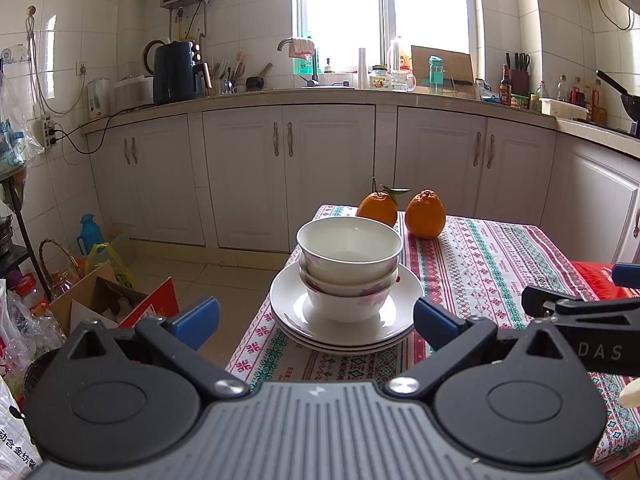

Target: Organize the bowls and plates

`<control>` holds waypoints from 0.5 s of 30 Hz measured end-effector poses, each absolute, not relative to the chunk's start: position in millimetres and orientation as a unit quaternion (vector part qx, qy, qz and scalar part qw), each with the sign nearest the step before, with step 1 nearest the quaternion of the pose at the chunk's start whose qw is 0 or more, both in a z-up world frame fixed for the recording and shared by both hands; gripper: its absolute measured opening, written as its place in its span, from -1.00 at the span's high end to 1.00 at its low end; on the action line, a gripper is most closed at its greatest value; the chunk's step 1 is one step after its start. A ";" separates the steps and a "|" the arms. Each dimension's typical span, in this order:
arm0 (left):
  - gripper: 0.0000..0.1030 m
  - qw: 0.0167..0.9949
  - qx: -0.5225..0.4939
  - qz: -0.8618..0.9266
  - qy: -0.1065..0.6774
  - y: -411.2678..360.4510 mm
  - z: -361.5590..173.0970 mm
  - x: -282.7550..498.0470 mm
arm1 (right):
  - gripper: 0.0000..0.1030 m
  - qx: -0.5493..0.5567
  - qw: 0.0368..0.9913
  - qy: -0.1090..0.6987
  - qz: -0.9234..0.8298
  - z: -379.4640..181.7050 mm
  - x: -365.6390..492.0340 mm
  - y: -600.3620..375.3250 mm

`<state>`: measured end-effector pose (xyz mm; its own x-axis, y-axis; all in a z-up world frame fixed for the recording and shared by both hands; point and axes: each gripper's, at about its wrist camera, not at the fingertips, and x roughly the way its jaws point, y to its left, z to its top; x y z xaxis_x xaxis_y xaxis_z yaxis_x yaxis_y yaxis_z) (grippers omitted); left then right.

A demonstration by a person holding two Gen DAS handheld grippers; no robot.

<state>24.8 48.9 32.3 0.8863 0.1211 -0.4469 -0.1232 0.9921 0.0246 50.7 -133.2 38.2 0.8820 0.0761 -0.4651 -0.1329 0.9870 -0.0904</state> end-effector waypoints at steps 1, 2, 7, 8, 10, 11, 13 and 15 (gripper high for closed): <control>-0.99 0.971 -0.002 0.063 0.230 48.8 32.3 24.6 | -1.00 -0.060 0.968 0.237 0.054 38.4 50.6 -133.2; -0.99 0.971 -0.001 0.063 0.230 48.9 32.3 24.6 | -1.00 -0.060 0.968 0.237 0.053 38.6 50.7 -133.2; -0.99 0.971 -0.002 0.063 0.230 48.5 32.5 24.7 | -1.00 -0.060 0.968 0.236 0.052 38.6 50.0 -132.9; -0.99 0.971 -0.001 0.063 0.229 48.2 32.4 24.6 | -1.00 -0.060 0.968 0.236 0.052 38.8 50.0 -133.3; -0.99 0.971 -0.001 0.063 0.230 48.6 32.4 24.6 | -1.00 -0.060 0.968 0.236 0.052 38.6 50.0 -133.3; -0.99 0.971 -0.001 0.063 0.230 48.6 32.4 24.6 | -1.00 -0.060 0.968 0.236 0.052 38.7 50.0 -133.3; -0.99 0.971 -0.002 0.063 0.231 48.1 32.3 24.7 | -1.00 -0.060 0.968 0.237 0.051 39.0 49.5 -133.2; -0.99 0.971 -0.003 0.063 0.231 47.8 32.4 24.9 | -1.00 -0.061 0.968 0.236 0.051 39.2 49.2 -133.3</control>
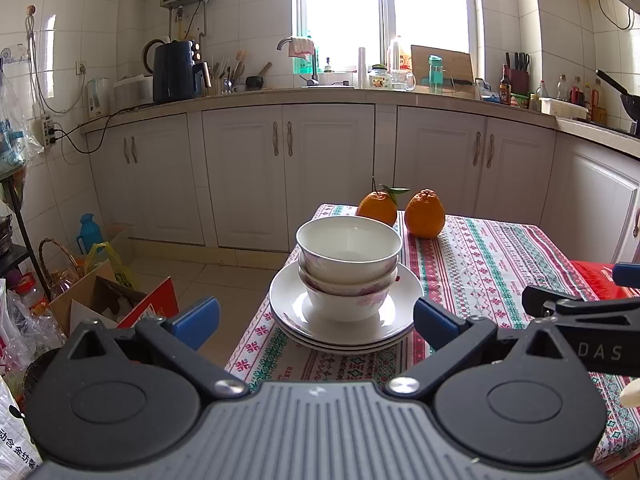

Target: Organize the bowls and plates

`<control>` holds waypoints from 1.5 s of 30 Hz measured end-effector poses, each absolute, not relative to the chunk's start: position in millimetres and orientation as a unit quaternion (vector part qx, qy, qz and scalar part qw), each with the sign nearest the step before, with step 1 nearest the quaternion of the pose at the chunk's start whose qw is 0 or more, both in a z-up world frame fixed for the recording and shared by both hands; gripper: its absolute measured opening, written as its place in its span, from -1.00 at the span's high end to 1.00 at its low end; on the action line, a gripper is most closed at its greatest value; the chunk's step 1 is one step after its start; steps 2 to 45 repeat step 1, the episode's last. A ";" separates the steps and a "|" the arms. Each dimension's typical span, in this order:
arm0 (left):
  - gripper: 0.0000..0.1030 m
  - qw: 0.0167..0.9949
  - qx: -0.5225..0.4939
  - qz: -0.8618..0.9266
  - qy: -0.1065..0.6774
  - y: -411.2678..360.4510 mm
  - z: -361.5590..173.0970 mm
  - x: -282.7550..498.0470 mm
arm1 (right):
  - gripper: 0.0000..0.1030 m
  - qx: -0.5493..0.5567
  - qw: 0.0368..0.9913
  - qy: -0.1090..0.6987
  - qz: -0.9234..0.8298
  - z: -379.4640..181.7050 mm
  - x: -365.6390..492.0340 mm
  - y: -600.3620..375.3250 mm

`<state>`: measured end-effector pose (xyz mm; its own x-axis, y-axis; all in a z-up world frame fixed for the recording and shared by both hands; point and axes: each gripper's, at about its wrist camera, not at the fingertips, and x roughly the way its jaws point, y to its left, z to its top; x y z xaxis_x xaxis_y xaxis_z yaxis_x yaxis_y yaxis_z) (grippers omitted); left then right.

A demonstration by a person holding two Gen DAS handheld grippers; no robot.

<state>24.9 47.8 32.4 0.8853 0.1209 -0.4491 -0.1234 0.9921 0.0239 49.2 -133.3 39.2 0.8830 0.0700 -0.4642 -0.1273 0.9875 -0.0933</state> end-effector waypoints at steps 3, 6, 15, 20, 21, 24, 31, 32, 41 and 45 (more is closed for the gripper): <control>-0.99 0.971 -0.002 0.063 0.231 47.4 32.4 24.9 | -1.00 -0.060 0.968 0.237 0.051 39.1 49.3 -133.2; -0.99 0.971 -0.002 0.063 0.231 47.4 32.4 24.9 | -1.00 -0.060 0.968 0.237 0.051 39.1 49.3 -133.2; -0.99 0.971 -0.002 0.063 0.231 47.4 32.4 24.9 | -1.00 -0.060 0.968 0.237 0.051 39.1 49.3 -133.2; -0.99 0.971 -0.002 0.063 0.231 47.4 32.4 24.9 | -1.00 -0.060 0.968 0.237 0.051 39.1 49.3 -133.2; -0.99 0.971 -0.002 0.063 0.231 47.4 32.4 24.9 | -1.00 -0.060 0.968 0.237 0.051 39.1 49.3 -133.2; -0.99 0.971 -0.002 0.063 0.231 47.4 32.4 24.9 | -1.00 -0.060 0.968 0.237 0.051 39.1 49.3 -133.2; -0.99 0.971 -0.002 0.063 0.231 47.4 32.4 24.9 | -1.00 -0.060 0.968 0.237 0.051 39.1 49.3 -133.2; -0.99 0.971 -0.002 0.063 0.231 47.4 32.4 24.9 | -1.00 -0.060 0.968 0.237 0.051 39.1 49.3 -133.2; -0.99 0.971 -0.002 0.063 0.231 47.4 32.4 24.9 | -1.00 -0.060 0.968 0.237 0.051 39.1 49.3 -133.2; -0.99 0.971 -0.002 0.063 0.231 47.4 32.4 24.9 | -1.00 -0.060 0.968 0.237 0.051 39.1 49.3 -133.2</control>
